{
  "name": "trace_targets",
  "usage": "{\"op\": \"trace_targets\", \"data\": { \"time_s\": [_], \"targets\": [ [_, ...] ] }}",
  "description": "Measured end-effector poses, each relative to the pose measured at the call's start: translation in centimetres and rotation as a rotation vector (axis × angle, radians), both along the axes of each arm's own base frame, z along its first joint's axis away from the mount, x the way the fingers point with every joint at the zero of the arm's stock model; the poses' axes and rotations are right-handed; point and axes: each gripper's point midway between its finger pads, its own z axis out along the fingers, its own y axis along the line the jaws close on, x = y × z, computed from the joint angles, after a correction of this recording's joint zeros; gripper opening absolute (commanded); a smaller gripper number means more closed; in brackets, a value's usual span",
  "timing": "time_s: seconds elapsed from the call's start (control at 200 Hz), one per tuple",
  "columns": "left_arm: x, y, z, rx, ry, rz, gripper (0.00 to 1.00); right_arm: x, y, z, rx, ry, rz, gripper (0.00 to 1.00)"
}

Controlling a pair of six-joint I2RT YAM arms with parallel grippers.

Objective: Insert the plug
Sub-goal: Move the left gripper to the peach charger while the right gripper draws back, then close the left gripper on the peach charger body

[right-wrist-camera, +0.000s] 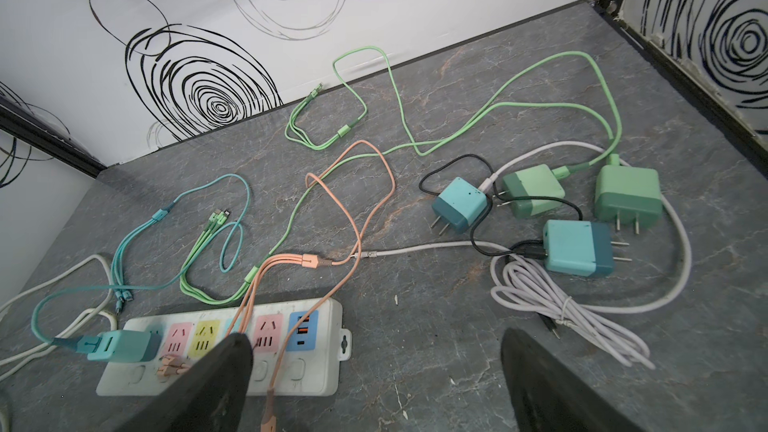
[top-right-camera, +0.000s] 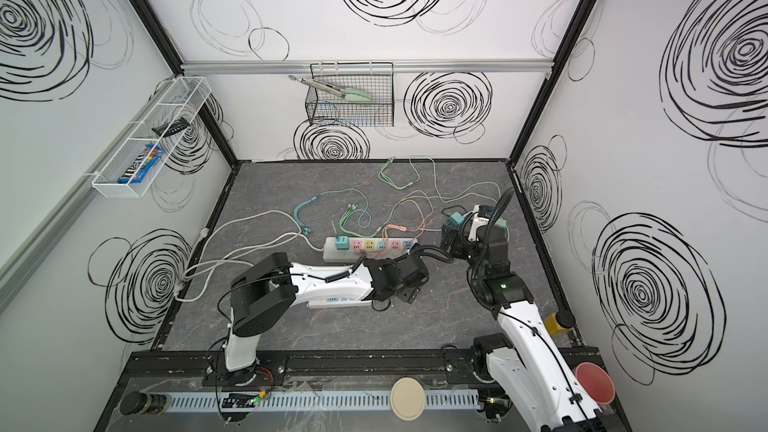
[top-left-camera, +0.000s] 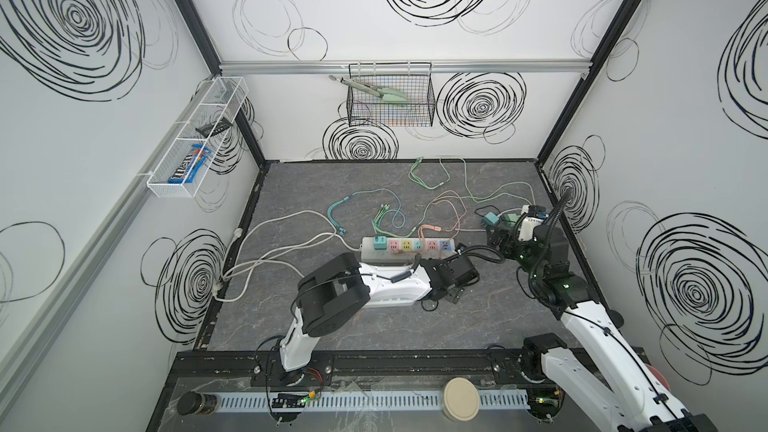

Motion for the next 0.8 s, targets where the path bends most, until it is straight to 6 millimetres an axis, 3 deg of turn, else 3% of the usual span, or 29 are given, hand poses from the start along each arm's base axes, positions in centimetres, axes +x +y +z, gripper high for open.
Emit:
{"op": "trace_targets", "data": {
  "time_s": [0.235, 0.34, 0.545, 0.685, 0.755, 0.8],
  "targets": [
    [-0.1, 0.8, -1.3, 0.034, 0.026, 0.021, 0.7, 0.0, 0.0, 0.0, -0.003, -0.002, 0.004, 0.97],
    [0.1, 1.0, -1.6, 0.037, 0.034, 0.029, 0.57, 0.0, 0.0, -0.1, -0.005, 0.004, 0.005, 0.97],
    [-0.1, 1.3, -1.6, 0.036, 0.028, 0.023, 0.24, 0.2, 0.3, -0.5, -0.002, 0.014, 0.015, 0.97],
    [-1.0, 2.9, 0.4, -0.005, 0.01, 0.0, 0.09, 0.5, 0.8, -1.2, 0.012, 0.04, 0.04, 0.97],
    [-1.5, 3.6, 2.8, -0.062, -0.021, -0.026, 0.0, 0.6, 1.5, -2.0, 0.029, 0.07, 0.07, 0.97],
    [-1.7, 3.8, 4.6, -0.105, -0.05, -0.045, 0.0, 0.7, 2.0, -2.5, 0.047, 0.092, 0.1, 0.97]
  ]
}}
